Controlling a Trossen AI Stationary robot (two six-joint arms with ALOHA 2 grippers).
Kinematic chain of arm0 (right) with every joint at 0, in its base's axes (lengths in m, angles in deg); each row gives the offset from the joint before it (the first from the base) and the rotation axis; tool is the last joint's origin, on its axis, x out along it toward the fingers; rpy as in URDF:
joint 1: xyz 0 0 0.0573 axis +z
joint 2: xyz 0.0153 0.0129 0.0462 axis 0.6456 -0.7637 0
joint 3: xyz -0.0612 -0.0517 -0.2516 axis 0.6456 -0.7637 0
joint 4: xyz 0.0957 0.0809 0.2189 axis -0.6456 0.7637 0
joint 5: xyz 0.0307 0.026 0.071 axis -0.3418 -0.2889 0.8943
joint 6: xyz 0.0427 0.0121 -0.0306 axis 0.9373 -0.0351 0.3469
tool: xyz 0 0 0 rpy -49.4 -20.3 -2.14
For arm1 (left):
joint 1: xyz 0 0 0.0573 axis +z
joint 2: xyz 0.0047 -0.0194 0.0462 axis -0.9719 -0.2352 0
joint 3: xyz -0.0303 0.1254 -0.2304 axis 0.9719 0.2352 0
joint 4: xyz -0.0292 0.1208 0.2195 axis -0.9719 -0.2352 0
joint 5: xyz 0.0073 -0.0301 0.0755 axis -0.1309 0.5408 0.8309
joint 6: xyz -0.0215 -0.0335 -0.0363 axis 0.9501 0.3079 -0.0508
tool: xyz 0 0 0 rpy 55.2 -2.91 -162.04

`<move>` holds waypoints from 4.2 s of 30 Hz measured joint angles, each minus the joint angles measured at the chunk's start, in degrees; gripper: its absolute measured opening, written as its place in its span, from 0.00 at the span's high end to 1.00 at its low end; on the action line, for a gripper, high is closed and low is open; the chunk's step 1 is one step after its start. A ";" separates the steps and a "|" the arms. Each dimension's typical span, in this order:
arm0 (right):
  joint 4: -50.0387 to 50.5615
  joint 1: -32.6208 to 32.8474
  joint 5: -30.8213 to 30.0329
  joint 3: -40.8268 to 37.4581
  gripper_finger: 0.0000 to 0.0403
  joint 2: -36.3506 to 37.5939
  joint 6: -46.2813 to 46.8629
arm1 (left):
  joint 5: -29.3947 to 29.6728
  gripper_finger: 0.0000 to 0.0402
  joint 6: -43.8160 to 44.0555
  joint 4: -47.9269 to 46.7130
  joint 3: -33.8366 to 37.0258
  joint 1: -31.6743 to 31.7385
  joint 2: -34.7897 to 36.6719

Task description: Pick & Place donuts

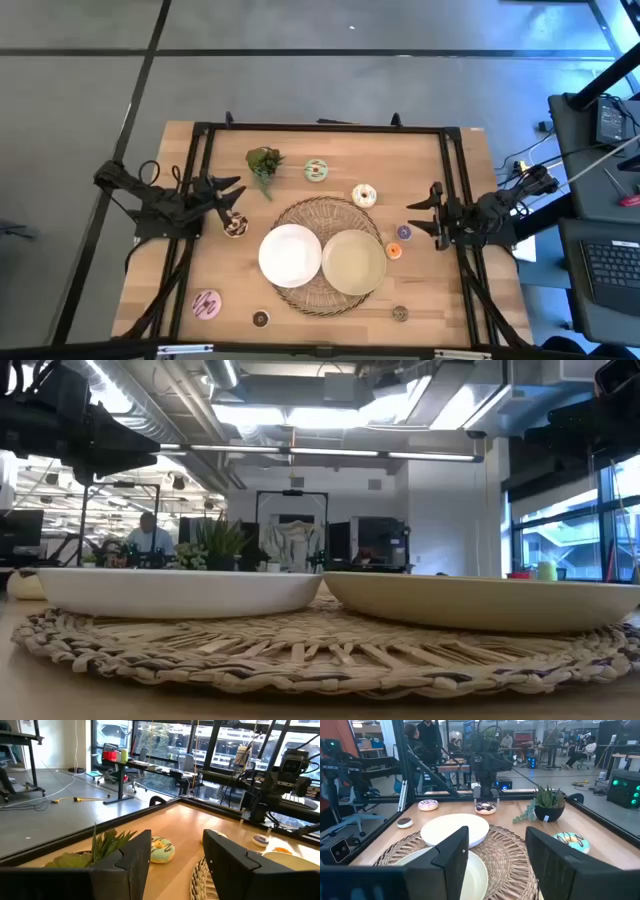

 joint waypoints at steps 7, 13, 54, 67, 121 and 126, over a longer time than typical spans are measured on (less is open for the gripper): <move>0.00 0.01 -0.02 0.00 0.51 -0.02 0.00 | 0.00 0.57 0.02 0.00 -0.01 0.00 0.01; 0.01 -0.01 0.00 0.00 0.51 0.00 0.00 | -0.01 0.57 0.00 0.00 0.01 0.02 0.00; -0.21 -0.01 -0.04 0.00 0.51 -0.01 -1.97 | 0.00 0.56 0.00 0.00 0.01 0.02 0.00; -2.88 -0.03 -0.02 0.00 0.51 0.00 -11.81 | 0.00 0.56 0.02 0.00 0.01 0.00 0.01; 4.52 -0.01 3.41 0.00 0.51 -5.43 29.03 | 9.50 0.57 -1.01 0.39 0.00 0.00 0.01; 5.24 -0.88 -4.76 0.20 0.58 -11.71 32.15 | 9.49 0.56 -1.01 0.41 0.01 0.00 0.01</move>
